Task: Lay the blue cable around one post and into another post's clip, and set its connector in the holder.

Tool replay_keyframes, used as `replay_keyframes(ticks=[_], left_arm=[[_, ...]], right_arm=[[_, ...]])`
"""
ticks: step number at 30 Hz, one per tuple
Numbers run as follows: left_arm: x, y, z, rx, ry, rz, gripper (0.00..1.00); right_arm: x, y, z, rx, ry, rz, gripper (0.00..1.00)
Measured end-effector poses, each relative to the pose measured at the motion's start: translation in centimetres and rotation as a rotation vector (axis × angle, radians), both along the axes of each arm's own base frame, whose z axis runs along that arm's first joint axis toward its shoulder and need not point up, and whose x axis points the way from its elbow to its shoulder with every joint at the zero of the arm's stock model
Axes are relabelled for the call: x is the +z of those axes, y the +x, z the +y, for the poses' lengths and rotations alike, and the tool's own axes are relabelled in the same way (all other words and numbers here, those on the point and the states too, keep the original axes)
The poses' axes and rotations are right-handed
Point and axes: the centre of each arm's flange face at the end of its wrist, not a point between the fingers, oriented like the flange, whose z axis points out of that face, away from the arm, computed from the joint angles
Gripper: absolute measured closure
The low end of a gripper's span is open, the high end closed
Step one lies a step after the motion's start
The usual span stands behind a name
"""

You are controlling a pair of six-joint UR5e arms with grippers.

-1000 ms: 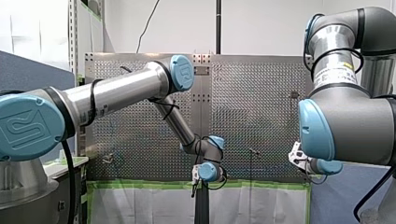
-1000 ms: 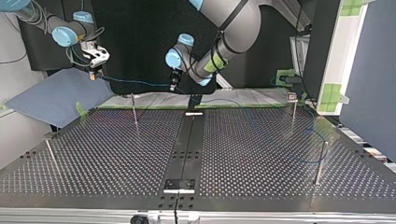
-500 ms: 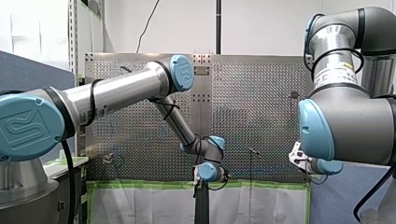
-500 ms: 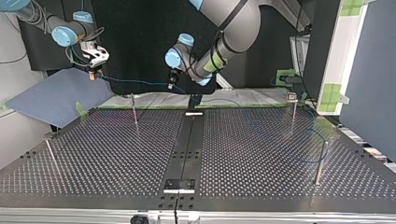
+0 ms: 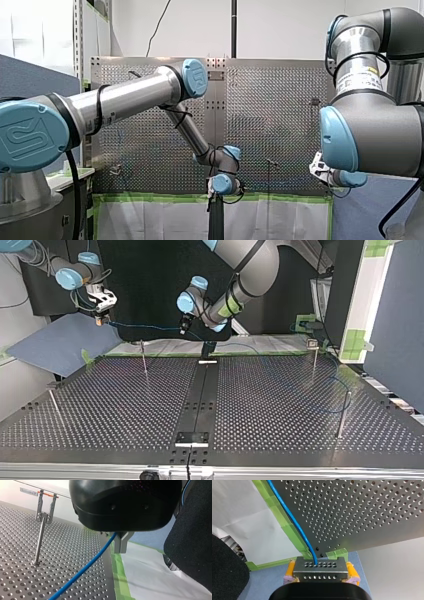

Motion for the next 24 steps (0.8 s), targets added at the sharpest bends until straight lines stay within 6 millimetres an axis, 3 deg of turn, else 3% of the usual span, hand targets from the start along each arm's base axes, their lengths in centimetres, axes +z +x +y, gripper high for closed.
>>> replay_keyframes(ticks=[10, 24], left_arm=[[0.4, -0.1, -0.3, -0.015, -0.006, 0.0, 1.0], [3.6, -0.8, -1.9, -0.028, -0.017, -0.021, 1.0]], right_arm=[[0.0, 0.0, 0.0, 0.0, 0.002, -0.002, 1.0], [0.1, -2.2, -0.4, -0.041, 0.021, -0.004, 1.0]])
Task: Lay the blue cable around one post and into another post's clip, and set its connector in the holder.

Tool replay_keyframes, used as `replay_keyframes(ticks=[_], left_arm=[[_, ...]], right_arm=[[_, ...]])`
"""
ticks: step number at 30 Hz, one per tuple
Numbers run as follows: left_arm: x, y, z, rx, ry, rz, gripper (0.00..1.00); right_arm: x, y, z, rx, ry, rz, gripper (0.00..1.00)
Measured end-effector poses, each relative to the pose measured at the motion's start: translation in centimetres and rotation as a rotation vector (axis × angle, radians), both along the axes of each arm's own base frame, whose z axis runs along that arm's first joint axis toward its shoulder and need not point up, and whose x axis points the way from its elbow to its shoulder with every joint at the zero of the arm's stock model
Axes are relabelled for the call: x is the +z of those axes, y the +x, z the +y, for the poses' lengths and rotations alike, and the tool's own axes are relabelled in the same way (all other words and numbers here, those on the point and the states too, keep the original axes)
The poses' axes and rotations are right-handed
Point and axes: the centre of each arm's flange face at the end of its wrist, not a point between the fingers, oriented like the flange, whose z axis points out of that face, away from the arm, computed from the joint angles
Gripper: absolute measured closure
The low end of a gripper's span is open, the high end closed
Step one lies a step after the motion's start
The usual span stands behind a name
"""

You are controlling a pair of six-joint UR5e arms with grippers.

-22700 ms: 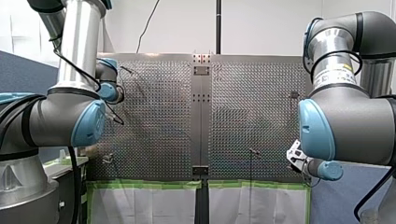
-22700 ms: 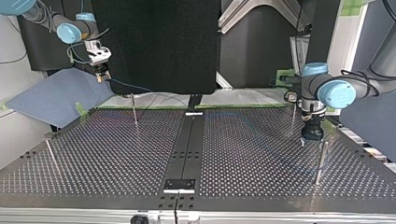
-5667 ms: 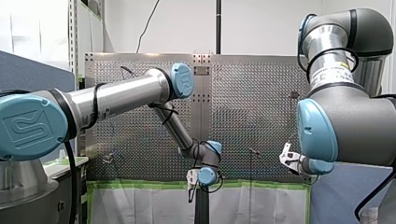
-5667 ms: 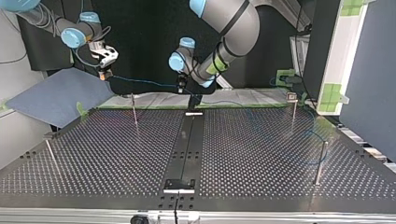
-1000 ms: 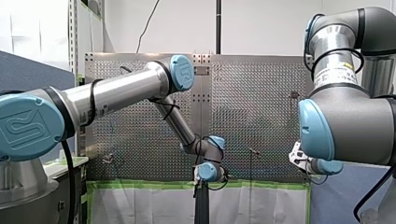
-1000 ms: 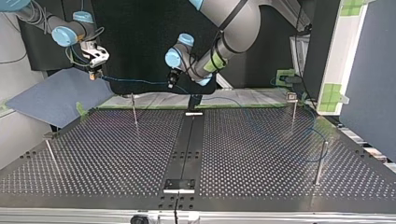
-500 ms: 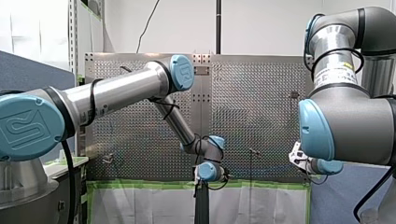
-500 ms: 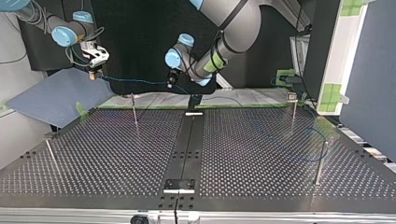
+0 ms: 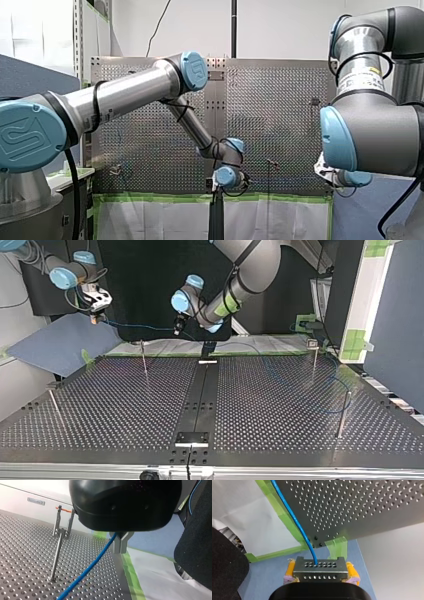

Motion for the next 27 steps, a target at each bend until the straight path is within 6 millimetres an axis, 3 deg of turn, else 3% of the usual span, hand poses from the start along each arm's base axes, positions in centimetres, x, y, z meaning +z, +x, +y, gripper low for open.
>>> replay_keyframes(ticks=[9, 27], left_arm=[[0.9, -0.7, -0.9, -0.007, -0.007, -0.012, 1.0], [2.9, 1.2, -1.7, 0.003, -0.045, -0.046, 1.0]], right_arm=[[0.5, -1.3, -0.5, -0.021, -0.006, 0.005, 1.0], [2.0, -1.2, -3.3, 0.003, -0.047, 0.033, 1.0]])
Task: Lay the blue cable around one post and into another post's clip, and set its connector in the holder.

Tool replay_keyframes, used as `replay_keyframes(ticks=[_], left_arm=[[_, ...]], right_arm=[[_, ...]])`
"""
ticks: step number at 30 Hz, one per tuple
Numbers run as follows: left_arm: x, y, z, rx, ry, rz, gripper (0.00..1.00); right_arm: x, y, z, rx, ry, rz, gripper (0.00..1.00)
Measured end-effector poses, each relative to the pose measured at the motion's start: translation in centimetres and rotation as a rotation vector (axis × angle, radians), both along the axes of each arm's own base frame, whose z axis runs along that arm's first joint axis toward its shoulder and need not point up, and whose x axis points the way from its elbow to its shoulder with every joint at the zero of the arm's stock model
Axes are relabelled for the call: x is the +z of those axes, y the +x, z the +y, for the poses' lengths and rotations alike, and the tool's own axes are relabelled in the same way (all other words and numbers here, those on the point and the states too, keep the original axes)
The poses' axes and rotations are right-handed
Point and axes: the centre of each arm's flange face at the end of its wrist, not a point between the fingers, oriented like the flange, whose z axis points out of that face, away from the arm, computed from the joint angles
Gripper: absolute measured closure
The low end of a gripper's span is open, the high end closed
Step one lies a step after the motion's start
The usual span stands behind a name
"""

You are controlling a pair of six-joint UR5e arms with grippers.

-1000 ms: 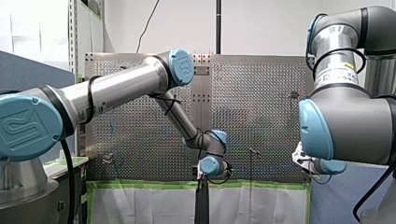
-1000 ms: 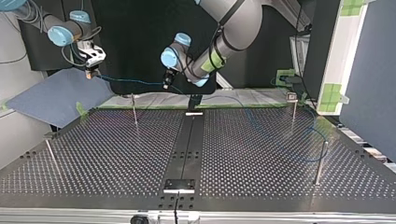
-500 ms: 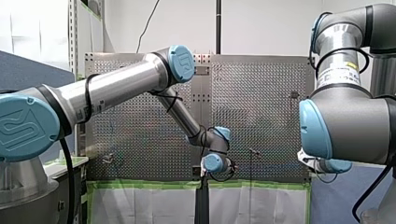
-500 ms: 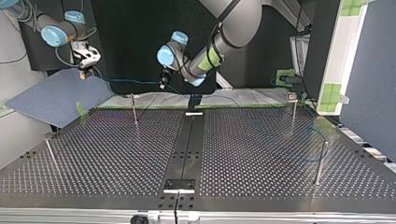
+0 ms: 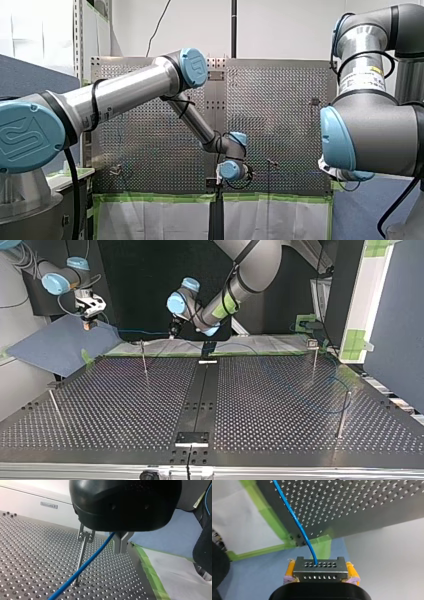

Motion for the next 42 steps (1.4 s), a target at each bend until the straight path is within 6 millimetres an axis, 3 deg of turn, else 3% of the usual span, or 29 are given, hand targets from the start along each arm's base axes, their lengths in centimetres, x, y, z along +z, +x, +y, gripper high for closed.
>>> replay_keyframes(ticks=[15, 42], left_arm=[[0.5, 0.6, -0.3, 0.001, -0.034, 0.0, 1.0], [0.4, 1.1, 0.0, -0.006, -0.094, 0.042, 1.0]], right_arm=[[1.4, 1.8, -2.2, 0.071, -0.07, -0.019, 1.0], [2.1, 1.8, -3.6, 0.062, -0.131, -0.043, 1.0]])
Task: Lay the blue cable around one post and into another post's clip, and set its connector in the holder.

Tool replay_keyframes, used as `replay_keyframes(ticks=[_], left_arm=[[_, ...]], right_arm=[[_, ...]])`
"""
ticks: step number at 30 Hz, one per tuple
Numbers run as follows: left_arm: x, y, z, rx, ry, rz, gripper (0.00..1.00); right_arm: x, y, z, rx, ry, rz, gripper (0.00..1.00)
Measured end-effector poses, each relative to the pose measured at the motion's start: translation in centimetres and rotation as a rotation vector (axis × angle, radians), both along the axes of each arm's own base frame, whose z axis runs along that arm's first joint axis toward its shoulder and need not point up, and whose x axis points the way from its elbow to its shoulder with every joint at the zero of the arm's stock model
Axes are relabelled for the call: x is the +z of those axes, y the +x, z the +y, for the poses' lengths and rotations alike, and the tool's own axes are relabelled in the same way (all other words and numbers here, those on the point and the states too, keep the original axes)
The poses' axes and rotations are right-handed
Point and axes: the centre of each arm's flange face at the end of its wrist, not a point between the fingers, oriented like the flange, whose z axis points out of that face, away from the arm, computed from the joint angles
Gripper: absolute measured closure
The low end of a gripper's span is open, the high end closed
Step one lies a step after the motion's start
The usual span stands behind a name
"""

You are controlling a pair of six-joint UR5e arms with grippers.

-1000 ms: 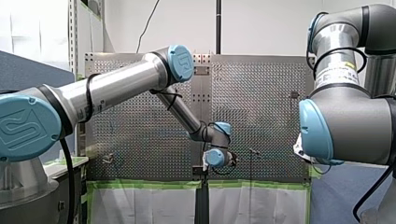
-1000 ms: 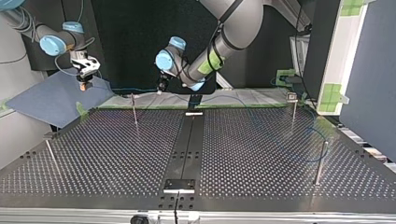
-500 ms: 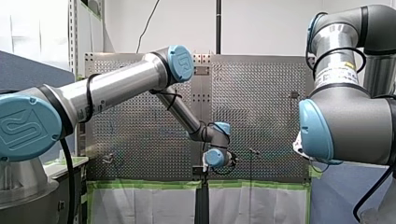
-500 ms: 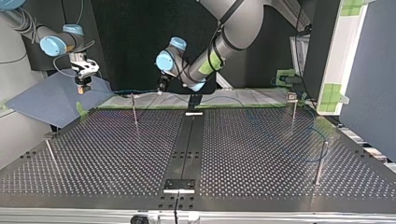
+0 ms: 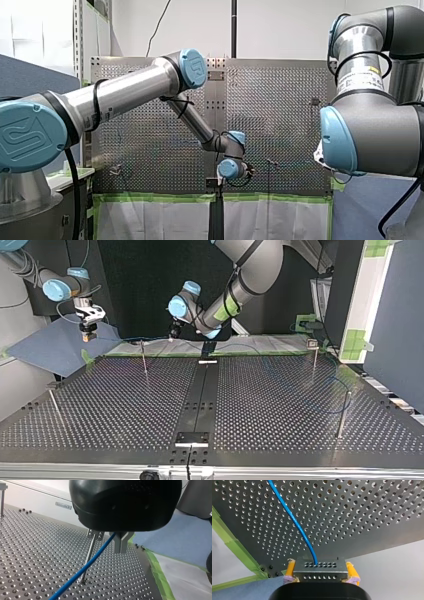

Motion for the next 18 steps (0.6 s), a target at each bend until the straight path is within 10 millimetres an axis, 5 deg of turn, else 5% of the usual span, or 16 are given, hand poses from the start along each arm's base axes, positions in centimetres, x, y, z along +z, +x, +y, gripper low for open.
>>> replay_keyframes(ticks=[18], left_arm=[[0.0, 0.2, 0.2, 0.004, -0.01, 0.012, 1.0]], right_arm=[[-2.0, 1.1, -0.6, 0.035, 0.063, 0.034, 1.0]])
